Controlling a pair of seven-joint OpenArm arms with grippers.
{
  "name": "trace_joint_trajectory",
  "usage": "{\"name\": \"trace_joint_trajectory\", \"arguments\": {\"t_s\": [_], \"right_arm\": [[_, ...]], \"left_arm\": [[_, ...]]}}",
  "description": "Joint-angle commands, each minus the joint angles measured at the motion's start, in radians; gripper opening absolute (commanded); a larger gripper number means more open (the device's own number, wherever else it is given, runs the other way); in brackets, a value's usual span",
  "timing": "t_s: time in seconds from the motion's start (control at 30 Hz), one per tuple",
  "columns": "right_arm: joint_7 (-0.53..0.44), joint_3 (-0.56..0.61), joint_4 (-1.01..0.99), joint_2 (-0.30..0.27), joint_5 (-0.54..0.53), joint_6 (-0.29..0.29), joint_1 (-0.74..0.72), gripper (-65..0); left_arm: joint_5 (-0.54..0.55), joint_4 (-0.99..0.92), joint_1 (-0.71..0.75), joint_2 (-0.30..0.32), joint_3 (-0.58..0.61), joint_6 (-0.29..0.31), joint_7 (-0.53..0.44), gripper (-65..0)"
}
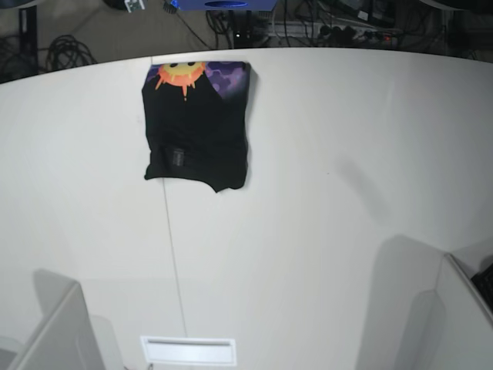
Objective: Fold the T-shirt properly
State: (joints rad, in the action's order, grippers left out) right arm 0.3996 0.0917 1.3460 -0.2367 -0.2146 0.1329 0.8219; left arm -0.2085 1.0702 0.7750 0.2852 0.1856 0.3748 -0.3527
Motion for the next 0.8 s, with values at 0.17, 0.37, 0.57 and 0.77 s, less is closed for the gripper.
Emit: {"name": "trace_joint_trajectory", "arguments": {"t_s": [0.17,0.37,0.57,0.77], "right_arm": [[-0.009,0.187,-0.283,-0.016,-0.004,-0.003,-0.132,-65.0],[-0.034,0.385,-0.503,0.006,-0.007,-0.003,-0.284,-65.0],[-0.294,0.398,-0.925,0.092,-0.007,-0.003,-0.454,-65.0],[-0.637,0.395,-1.224,0.141,-0.007,-0.005,-0.562,-65.0]], "left_arm": [[0.004,-0.318,-0.121,-0.082,-0.002,0.002,-0.016,-65.0],[0.004,-0.724,-0.306,-0.148,-0.002,-0.112,-0.024,-65.0],[0.004,-0.973,-0.454,-0.171,-0.004,-0.201,-0.022,-65.0],[0.004,-0.984,-0.533,-0.165,-0.004,-0.202,-0.018,-65.0]]}}
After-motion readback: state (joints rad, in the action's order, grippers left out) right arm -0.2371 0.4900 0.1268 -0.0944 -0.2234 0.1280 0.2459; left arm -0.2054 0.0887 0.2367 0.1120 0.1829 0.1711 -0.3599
